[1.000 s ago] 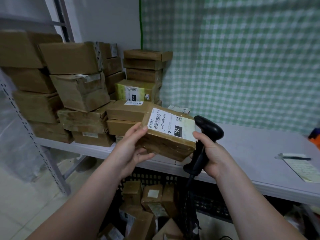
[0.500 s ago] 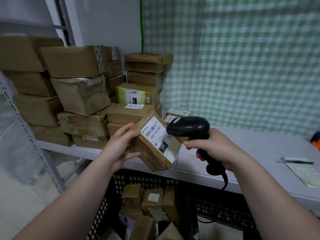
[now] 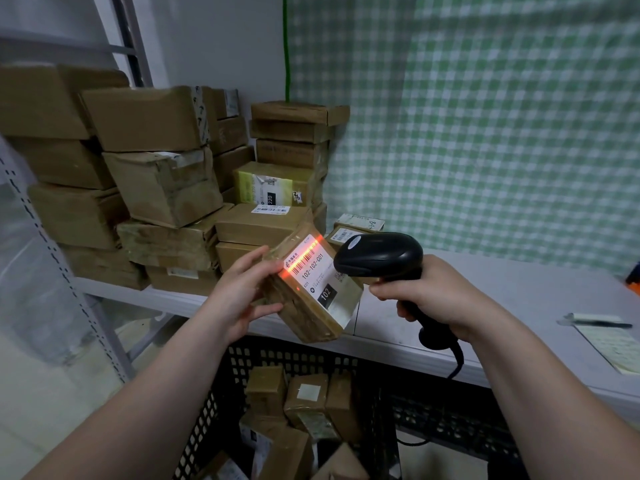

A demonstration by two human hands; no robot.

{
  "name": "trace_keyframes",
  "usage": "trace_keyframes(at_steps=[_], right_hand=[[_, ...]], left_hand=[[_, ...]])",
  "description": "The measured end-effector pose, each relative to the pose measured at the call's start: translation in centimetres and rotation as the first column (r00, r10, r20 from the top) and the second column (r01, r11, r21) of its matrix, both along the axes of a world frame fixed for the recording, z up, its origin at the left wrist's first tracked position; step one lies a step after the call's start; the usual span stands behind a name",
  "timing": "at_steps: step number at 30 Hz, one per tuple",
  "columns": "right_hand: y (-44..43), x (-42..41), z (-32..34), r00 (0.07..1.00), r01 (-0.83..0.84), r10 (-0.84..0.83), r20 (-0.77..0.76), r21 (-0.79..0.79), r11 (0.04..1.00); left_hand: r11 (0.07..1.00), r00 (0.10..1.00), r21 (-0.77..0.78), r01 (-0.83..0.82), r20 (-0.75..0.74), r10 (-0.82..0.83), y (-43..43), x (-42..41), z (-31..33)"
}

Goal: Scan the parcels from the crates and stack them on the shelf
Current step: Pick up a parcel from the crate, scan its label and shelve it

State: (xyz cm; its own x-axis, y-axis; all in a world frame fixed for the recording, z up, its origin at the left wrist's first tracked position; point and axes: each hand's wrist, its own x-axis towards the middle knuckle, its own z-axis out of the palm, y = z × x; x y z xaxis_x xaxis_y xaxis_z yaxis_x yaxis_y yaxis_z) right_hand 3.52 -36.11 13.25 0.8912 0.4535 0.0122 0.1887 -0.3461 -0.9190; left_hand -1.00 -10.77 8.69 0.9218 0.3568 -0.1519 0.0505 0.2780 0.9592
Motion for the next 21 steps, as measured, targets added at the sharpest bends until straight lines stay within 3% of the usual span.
trace_keyframes(at_steps=[7, 10, 15, 21], right_hand=[[-0.9, 0.4, -0.3, 1.0, -0.002, 0.002, -0.003, -0.029, 1.0], [-1.5, 0.6, -0.5, 0.999, 0.031, -0.03, -0.027, 0.03, 0.999], [-3.0, 2.1, -1.2, 0.968, 0.237, -0.21, -0.137, 0.222, 0.946], [-4.6, 6.3, -2.2, 0.911, 0.376, -0.29, -0.293, 0.299, 0.877]], left_hand=[[1.0, 1.0, 0.007, 0.007, 0.005, -0.007, -0.8, 0.4, -0.1], [1.0, 1.0, 0.008, 0.015, -0.006, -0.015, -1.5, 0.7, 0.0], [0.998, 0.998, 0.003, 0.064, -0.016, -0.064, -3.8, 2.3, 0.5], [0.999, 0.999, -0.029, 0.039, 0.011, -0.038, -7.6, 8.1, 2.7]])
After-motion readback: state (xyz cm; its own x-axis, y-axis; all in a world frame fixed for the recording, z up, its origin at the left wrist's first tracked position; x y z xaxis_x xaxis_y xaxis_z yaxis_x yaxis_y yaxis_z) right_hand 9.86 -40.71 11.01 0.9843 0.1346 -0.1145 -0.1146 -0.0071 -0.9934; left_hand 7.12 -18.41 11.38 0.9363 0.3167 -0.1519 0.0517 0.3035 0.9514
